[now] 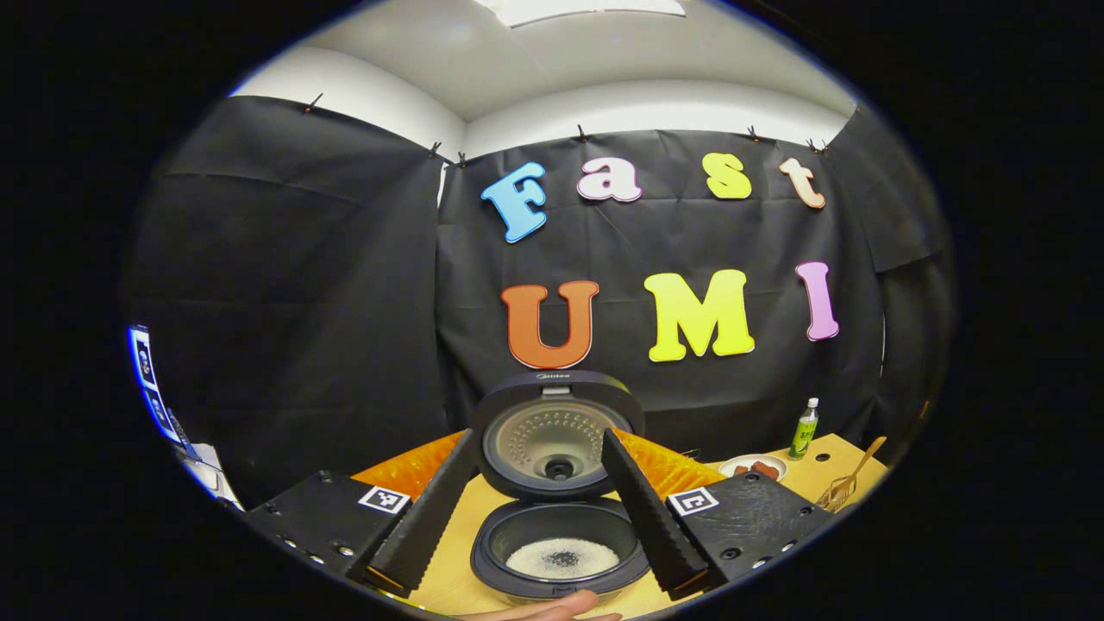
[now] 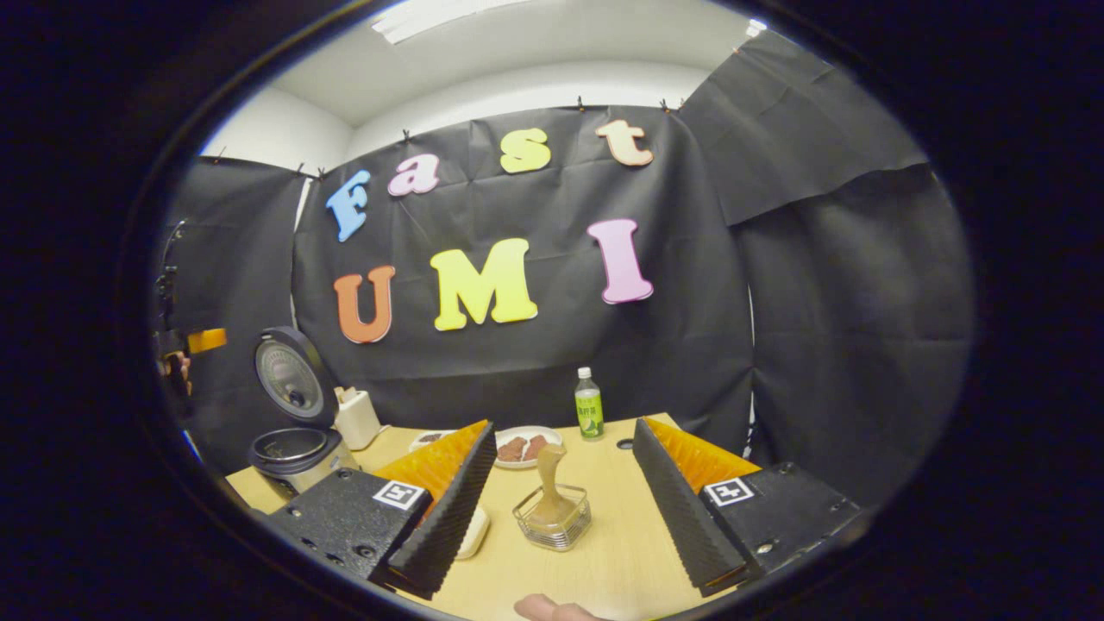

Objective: Close the left gripper, press the button to open the rice cooker; take a wooden spoon from the chopstick holder with the right hand, scoop a spoonful of rice and pour it into the rice cooker, then put the wooden spoon back into the chopstick holder.

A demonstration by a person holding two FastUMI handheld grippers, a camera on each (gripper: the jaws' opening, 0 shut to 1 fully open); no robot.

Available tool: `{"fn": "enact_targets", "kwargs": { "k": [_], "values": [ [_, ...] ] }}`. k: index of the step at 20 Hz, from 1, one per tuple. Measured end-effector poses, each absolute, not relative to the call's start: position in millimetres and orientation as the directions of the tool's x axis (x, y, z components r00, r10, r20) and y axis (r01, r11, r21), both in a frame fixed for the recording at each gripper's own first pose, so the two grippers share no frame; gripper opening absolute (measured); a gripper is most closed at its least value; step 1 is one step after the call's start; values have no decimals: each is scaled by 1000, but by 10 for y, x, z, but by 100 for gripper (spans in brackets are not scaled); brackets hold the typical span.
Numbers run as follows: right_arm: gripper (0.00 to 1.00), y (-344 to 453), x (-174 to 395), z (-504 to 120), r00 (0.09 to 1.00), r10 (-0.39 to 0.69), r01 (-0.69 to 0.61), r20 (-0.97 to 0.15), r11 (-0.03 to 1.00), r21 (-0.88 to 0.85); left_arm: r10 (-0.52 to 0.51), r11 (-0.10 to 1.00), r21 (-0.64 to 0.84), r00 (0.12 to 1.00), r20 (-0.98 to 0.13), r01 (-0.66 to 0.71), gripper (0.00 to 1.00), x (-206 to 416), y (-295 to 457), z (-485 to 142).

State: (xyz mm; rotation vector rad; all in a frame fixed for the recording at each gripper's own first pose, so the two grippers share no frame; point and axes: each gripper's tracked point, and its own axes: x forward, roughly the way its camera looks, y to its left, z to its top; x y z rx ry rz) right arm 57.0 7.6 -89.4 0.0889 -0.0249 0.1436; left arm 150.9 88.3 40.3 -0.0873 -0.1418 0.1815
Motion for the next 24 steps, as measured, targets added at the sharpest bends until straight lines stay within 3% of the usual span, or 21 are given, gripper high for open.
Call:
{"fn": "enact_targets", "kwargs": {
  "k": [3, 4, 7, 8, 11, 12, 15, 16, 17, 18, 19, 20, 22, 23, 24],
  "values": [
    [100, 54, 387, -872, 985, 164, -169, 54, 979, 110, 182, 982, -82, 973, 144, -171, 93, 1774, 844, 673],
    [93, 31, 325, -846, 984, 166, -174, 66, 976, 131, 185, 981, -89, 972, 143, -174, 93, 1844, 886, 758],
    [100, -66, 247, -850, 983, 159, -172, 89, 973, 156, 170, 978, -149, 973, 155, -147, 92, 2085, 897, 966],
    [92, -99, 235, -857, 983, 154, -168, 96, 974, 154, 176, 975, -161, 972, 155, -151, 92, 2182, 955, 989],
    [92, -157, 213, -842, 982, 145, -162, 118, 976, 144, 195, 970, -180, 967, 162, -165, 92, 2534, 1131, 1004],
    [100, -174, 226, -857, 983, 140, -156, 121, 978, 136, 206, 966, -191, 967, 152, -176, 93, 2665, 1199, 964],
    [92, -196, 256, -861, 984, 126, -142, 126, 981, 129, 226, 950, -249, 967, 122, -190, 94, 3018, 1365, 853],
    [100, -192, 281, -859, 984, 121, -137, 128, 982, 127, 208, 950, -265, 968, 140, -166, 93, 3110, 1352, 872],
    [100, -177, 301, -864, 985, 114, -131, 131, 984, 124, 190, 953, -272, 965, 182, -136, 93, 3180, 1357, 922],
    [92, -143, 313, -881, 984, 118, -134, 131, 984, 119, 191, 953, -275, 959, 208, -130, 93, 3235, 1385, 962],
    [92, -84, 315, -891, 983, 132, -148, 130, 982, 119, 210, 955, -254, 954, 215, -153, 93, 3310, 1450, 921],
    [100, -31, 326, -905, 981, 146, -162, 128, 979, 127, 233, 957, -220, 953, 192, -190, 93, 3378, 1507, 837],
    [100, 27, 364, -945, 979, 162, -178, 120, 974, 140, 221, 962, -175, 973, 61, -208, 93, 3541, 1472, 460],
    [100, 39, 379, -967, 980, 165, -180, 115, 974, 138, 218, 965, -179, 967, 129, -194, 93, 3468, 1484, 640],
    [100, 28, 396, -989, 981, 159, -173, 109, 975, 136, 192, 969, -180, 976, 101, -172, 94, 3487, 1451, 614]
  ]
}}
